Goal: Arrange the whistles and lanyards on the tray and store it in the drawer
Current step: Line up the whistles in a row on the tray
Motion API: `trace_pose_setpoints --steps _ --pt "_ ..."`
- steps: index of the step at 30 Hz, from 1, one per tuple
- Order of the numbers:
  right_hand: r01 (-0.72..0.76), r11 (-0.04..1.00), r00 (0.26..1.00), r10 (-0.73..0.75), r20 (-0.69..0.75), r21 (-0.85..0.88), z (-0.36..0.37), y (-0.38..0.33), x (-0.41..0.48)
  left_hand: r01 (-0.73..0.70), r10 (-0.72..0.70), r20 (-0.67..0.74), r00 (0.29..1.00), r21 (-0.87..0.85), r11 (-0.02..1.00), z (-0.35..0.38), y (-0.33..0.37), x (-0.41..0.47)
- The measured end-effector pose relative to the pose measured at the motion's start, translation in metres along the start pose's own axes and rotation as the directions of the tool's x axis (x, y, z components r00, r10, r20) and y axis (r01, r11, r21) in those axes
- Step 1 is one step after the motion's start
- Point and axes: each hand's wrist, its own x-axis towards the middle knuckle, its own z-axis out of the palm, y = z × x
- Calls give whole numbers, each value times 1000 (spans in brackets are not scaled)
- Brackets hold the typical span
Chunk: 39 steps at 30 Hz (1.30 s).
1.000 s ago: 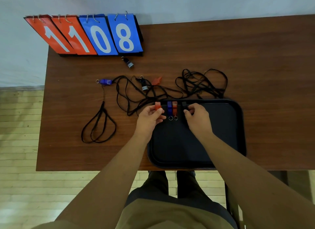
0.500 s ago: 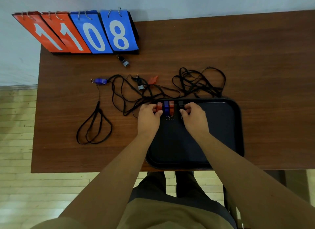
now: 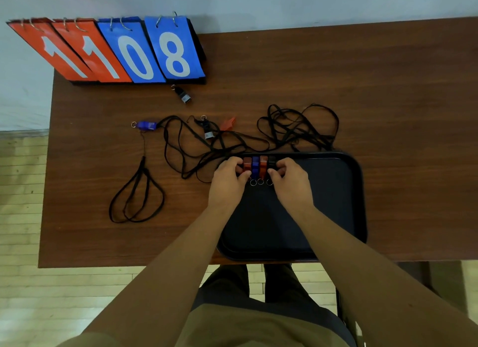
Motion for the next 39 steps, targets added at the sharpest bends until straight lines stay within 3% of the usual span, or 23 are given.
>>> trace_pose_setpoints --steps 15,23,31,36,39 --pt "49 995 999 -48 15 -83 -10 1 3 -21 21 9 1000 20 1000 -3 8 -1" --pt "190 978 981 -193 -22 -89 -40 -31 10 -38 37 -30 999 -54 998 -59 -4 0" --pt "396 899 916 -373 149 -187 -11 -116 53 117 -106 -203 974 44 992 -145 -49 50" --pt "462 838 884 -409 225 -291 19 -139 75 229 -196 -286 938 86 970 -181 -76 80" --pt "476 803 876 -395 278 -359 30 -137 82 234 -193 -236 952 160 959 -190 -87 93"
